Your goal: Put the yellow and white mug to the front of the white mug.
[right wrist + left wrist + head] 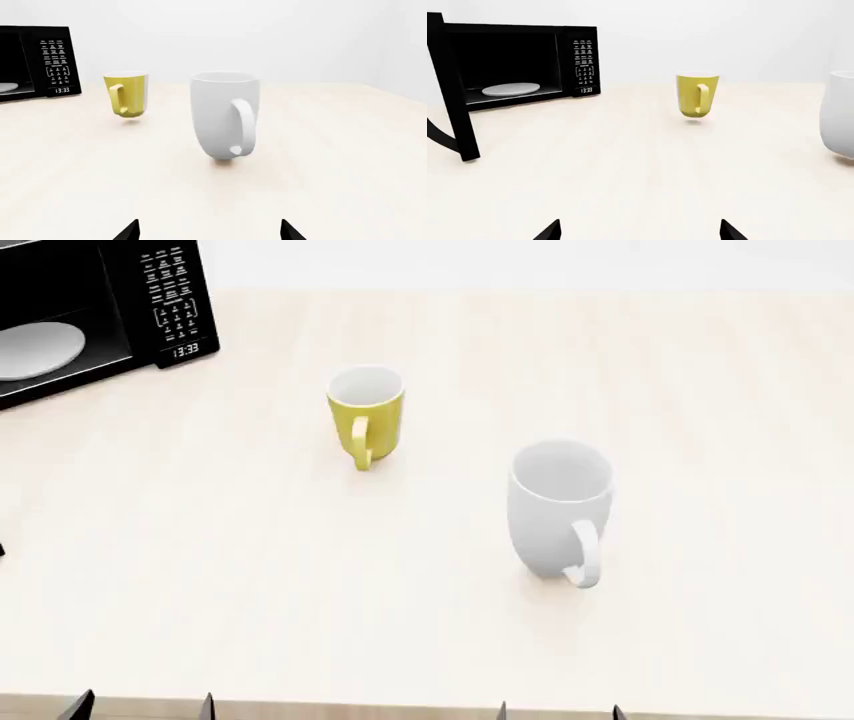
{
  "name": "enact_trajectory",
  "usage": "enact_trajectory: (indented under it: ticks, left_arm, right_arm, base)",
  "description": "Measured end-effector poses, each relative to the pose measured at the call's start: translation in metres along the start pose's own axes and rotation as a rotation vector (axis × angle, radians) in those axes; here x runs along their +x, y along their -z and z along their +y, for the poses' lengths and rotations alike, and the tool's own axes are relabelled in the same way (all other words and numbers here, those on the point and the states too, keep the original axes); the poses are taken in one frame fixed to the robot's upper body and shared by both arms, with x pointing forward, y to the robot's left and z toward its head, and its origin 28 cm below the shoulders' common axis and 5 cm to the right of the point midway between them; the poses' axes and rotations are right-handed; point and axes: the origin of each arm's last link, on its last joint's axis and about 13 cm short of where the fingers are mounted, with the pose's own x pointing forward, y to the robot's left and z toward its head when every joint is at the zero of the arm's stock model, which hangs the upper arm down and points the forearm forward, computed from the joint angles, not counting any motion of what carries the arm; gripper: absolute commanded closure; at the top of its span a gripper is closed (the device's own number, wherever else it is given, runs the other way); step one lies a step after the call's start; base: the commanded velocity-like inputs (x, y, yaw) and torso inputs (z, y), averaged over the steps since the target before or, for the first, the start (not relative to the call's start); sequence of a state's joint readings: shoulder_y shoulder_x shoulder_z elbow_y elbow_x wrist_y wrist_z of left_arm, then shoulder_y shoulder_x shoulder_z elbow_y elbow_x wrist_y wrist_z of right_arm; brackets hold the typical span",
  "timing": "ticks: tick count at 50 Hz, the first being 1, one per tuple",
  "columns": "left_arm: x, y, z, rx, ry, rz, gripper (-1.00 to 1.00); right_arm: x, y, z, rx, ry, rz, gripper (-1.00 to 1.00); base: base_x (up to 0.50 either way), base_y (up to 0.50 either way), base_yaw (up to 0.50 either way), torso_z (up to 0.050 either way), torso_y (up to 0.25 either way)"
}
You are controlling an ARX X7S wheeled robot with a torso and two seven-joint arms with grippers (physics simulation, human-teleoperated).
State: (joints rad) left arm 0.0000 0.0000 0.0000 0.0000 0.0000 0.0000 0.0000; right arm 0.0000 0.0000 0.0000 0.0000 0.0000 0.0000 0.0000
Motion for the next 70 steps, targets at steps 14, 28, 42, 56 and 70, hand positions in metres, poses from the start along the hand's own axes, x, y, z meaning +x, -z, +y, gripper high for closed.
enact_trajectory:
  ticks: [14,28,42,56,70]
  left_arm:
    - [0.000,-0.002,0.001,-0.008,0.002,0.001,-1.00]
    - [0.000,-0.005,0.005,-0.013,-0.003,-0.002,-1.00]
    - [-0.001,-0.009,0.010,-0.003,-0.008,-0.009,-1.00]
    - [-0.003,-0.014,0.015,-0.010,-0.009,-0.016,-1.00]
    - [-0.003,-0.015,0.017,-0.018,0.002,-0.015,-1.00]
  right_arm:
    - [0.001,-0.001,0.000,-0.006,0.026,0.024,-1.00]
    - [0.011,-0.007,-0.018,-0.019,0.089,0.087,-1.00]
    - [0.016,-0.008,-0.052,-0.006,0.161,0.105,-1.00]
    - [0.013,-0.017,-0.071,0.016,0.195,0.043,-1.00]
    - [0.009,-0.025,-0.081,0.062,0.207,-0.008,-1.00]
  base:
    - [0.00,0.00,0.00,0.000,0.000]
    - [0.00,0.00,0.00,0.000,0.000]
    - [0.00,0.00,0.00,0.000,0.000]
    - [0.35,-0.21,0.00,0.000,0.000]
    - [0.47,-0.21,0.00,0.000,0.000]
